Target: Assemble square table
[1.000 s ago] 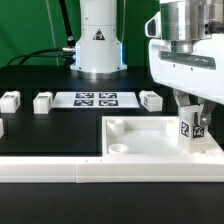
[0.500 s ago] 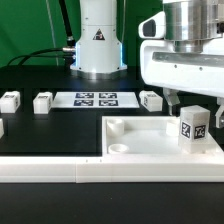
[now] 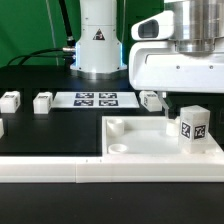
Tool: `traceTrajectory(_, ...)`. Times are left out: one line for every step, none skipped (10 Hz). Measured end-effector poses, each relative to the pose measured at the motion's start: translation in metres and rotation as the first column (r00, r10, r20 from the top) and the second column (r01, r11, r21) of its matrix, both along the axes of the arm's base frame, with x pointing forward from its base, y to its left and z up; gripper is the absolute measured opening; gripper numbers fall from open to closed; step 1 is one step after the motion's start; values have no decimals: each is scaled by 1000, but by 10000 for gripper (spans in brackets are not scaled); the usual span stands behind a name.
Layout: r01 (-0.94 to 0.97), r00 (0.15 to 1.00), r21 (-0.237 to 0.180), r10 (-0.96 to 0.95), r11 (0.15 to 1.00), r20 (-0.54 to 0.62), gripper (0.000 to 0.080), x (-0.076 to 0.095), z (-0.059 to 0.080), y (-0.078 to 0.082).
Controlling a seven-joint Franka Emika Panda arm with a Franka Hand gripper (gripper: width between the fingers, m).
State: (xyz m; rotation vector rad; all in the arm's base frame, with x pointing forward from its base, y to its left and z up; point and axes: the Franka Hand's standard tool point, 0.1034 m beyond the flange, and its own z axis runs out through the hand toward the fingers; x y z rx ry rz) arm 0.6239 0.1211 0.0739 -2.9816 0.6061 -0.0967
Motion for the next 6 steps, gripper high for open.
traceTrajectory(-93,996,-15,93,996,6,649,0,0,0)
traceTrajectory(-172,985,-27,173,985,8,649,1,1,-1)
traceTrajectory(-226,974,-32,226,974,4,649,1,1,-1)
traceTrajectory(-310,950,-52,311,949,7,649,2,3,0)
traceTrajectory(-339,940,-62,340,939,8,649,2,3,1)
traceTrajectory(-410,911,-75,412,909,11,649,3,3,0)
